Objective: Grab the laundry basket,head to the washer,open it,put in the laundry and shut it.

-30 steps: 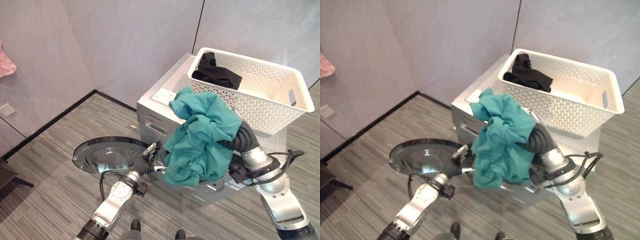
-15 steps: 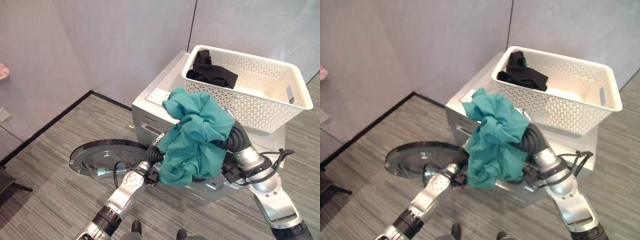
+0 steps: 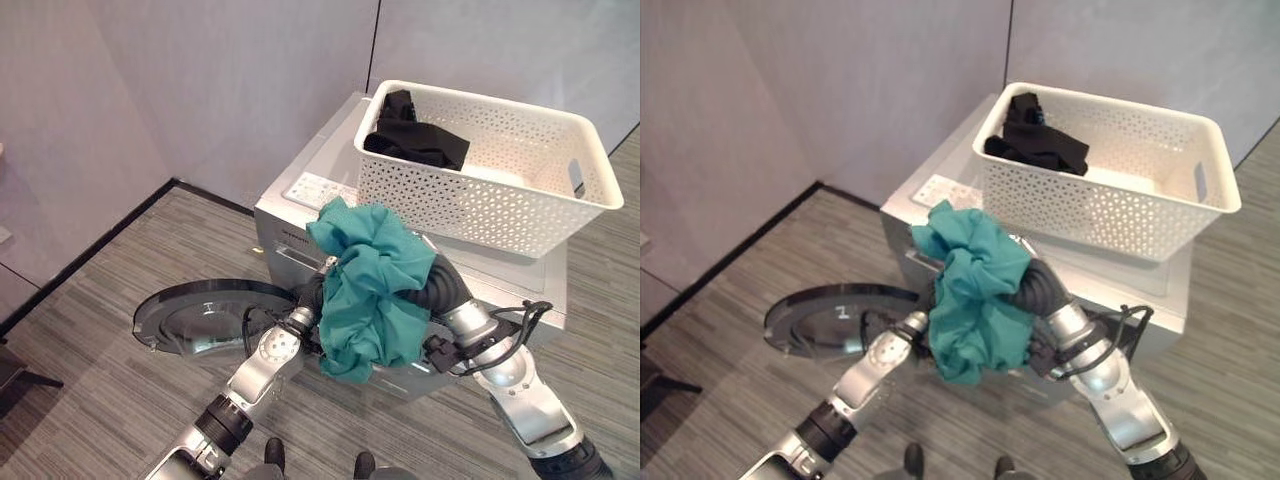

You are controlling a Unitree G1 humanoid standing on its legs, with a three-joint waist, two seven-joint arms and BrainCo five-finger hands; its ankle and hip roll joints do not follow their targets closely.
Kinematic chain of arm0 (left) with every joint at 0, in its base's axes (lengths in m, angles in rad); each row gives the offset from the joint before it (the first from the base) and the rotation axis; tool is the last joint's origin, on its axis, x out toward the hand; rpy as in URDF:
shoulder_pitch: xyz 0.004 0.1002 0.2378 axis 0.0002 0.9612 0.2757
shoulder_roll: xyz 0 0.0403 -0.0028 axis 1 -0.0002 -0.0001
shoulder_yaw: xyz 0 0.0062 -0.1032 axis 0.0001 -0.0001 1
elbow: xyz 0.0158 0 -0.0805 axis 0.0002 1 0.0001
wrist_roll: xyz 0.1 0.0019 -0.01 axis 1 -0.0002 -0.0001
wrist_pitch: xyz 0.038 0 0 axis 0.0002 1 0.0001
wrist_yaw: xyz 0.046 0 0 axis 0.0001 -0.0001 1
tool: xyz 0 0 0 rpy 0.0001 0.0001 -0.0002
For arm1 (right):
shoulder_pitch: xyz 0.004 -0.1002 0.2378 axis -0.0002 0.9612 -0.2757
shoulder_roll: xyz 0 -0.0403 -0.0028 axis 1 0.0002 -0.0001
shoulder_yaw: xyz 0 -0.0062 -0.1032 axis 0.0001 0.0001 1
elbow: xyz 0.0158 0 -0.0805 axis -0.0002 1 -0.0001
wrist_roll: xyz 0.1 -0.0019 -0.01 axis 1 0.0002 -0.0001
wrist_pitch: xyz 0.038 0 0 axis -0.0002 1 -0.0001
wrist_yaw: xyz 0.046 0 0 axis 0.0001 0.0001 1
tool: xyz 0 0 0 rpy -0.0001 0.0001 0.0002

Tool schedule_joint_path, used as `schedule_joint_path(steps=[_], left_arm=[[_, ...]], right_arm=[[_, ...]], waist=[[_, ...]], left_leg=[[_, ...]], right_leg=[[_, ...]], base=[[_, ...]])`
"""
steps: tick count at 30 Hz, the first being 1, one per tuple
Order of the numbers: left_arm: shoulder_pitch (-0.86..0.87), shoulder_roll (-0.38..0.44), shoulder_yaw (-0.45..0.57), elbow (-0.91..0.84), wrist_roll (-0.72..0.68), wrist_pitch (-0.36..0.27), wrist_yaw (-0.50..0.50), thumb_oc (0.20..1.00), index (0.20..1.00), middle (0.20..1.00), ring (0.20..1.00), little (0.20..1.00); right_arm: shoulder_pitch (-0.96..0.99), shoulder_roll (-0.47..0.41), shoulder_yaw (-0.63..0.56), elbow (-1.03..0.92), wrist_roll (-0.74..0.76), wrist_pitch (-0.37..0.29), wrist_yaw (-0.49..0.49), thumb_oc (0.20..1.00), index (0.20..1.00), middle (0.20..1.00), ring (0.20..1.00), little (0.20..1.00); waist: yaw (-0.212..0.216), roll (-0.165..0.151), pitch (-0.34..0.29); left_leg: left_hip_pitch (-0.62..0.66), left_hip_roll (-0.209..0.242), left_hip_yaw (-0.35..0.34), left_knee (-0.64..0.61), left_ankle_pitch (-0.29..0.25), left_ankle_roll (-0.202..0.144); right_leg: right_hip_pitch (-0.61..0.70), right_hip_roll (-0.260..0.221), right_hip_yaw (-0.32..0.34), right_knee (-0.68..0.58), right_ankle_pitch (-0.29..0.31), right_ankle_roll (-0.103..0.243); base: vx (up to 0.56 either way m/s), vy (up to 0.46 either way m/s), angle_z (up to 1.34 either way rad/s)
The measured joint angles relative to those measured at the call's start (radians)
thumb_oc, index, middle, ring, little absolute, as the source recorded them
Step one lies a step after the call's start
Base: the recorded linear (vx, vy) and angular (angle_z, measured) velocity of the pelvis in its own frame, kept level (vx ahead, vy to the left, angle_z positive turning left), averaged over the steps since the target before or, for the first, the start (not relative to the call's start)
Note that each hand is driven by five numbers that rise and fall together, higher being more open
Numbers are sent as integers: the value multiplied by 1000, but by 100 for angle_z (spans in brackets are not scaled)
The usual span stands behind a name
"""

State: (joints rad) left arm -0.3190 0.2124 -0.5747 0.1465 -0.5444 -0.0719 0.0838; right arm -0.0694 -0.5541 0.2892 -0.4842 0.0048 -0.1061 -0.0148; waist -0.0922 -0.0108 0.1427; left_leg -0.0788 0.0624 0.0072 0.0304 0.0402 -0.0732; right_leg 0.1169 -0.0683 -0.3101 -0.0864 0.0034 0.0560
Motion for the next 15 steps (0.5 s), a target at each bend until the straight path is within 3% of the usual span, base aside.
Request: schedule_joint_path(steps=[6,10,15], left_arm=[[-3,2,-39,-9,-9,23,0,1000,1000,1000,1000,1000],[0,9,-41,-17,-46,35,-1,1000,1000,1000,1000,1000],[3,17,-43,-18,-46,37,-7,1000,1000,1000,1000,1000]], right_arm=[[-9,0,16,31,-1,23,1,200,200,200,200,200],[-33,-1,35,40,-60,49,0,200,200,200,200,200],[-36,0,48,41,-69,62,2,200,200,200,200,200]], waist=[[2,22,12],[2,57,37],[5,65,67]], left_leg=[[-14,-1,2,-1,3,-1],[-51,2,4,-6,14,0],[-56,1,6,-12,15,0]], right_leg=[[-18,-1,-1,0,0,1],[-60,-2,2,0,10,1],[-69,-2,2,0,10,1]], base=[[-7,5,0],[-13,13,-2],[0,0,0]])
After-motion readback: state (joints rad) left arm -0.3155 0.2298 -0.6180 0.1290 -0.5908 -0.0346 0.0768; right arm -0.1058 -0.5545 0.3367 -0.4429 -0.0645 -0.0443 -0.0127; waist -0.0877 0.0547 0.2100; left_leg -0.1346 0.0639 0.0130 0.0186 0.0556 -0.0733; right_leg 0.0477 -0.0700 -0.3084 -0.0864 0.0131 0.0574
